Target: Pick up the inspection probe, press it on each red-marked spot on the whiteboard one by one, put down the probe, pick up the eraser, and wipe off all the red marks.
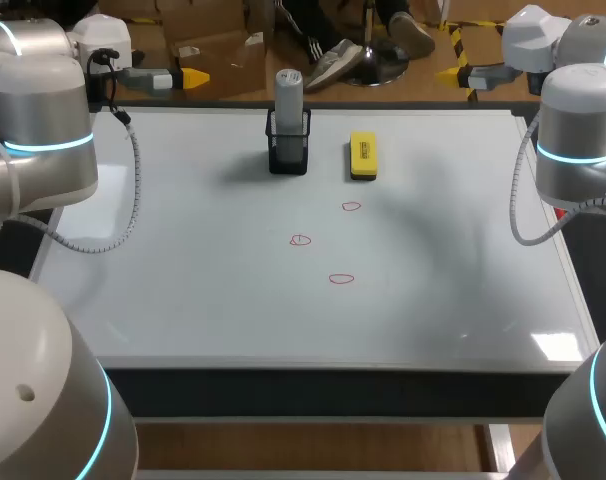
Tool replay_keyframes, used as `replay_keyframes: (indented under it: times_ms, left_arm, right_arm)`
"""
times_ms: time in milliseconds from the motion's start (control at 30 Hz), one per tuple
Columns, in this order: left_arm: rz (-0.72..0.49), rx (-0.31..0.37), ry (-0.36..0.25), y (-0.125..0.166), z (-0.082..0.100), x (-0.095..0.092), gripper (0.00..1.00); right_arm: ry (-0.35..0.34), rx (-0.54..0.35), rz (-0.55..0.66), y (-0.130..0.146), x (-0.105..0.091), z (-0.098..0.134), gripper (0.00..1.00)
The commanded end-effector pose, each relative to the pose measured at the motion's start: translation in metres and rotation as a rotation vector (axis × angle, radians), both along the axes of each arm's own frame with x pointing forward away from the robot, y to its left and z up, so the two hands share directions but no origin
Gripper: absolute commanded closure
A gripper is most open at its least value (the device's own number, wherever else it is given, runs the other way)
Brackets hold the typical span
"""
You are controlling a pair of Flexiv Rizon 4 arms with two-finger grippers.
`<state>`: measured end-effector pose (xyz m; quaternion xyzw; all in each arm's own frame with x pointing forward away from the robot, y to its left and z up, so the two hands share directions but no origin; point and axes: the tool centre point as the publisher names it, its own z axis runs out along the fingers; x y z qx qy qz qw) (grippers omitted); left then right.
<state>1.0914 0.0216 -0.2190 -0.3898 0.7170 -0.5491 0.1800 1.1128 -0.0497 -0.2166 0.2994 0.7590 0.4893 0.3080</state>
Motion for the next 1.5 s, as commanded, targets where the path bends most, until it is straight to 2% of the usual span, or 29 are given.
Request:
replay_keyframes:
  times_ms: [33, 400, 467, 533, 600, 767, 1067, 1500]
  left_arm:
    - [-0.002, 0.001, 0.004, 0.0, 0.001, 0.0, 0.0]
    - [-0.002, 0.001, 0.004, 0.0, 0.001, 0.0, 0.0]
    - [-0.082, -0.046, -0.037, -0.004, 0.003, -0.005, 0.0]
    - [-0.125, -0.041, -0.062, -0.008, 0.004, -0.008, 0.0]
    - [-0.186, -0.076, -0.08, -0.011, 0.005, -0.01, 0.0]
    - [-0.319, -0.107, -0.121, -0.021, 0.004, -0.015, 0.0]
    - [-0.501, -0.25, -0.151, -0.042, 0.001, -0.02, 0.0]
    - [-0.687, -0.331, -0.164, -0.092, -0.012, -0.03, 0.0]
  right_arm:
    - [0.001, 0.0, 0.001, 0.0, 0.0, 0.0, 0.0]
    - [0.001, 0.0, 0.001, 0.0, 0.0, 0.0, 0.0]
    - [0.001, 0.0, 0.001, 0.0, 0.0, 0.0, 0.0]
    - [0.001, 0.0, 0.001, 0.0, 0.0, 0.0, 0.0]
    - [0.001, 0.0, 0.001, 0.0, 0.0, 0.0, 0.0]
    - [0.001, 0.0, 0.001, 0.0, 0.0, 0.0, 0.0]
    - [0.001, 0.0, 0.001, 0.0, 0.0, 0.0, 0.0]
    - [0.001, 0.0, 0.001, 0.0, 0.0, 0.0, 0.0]
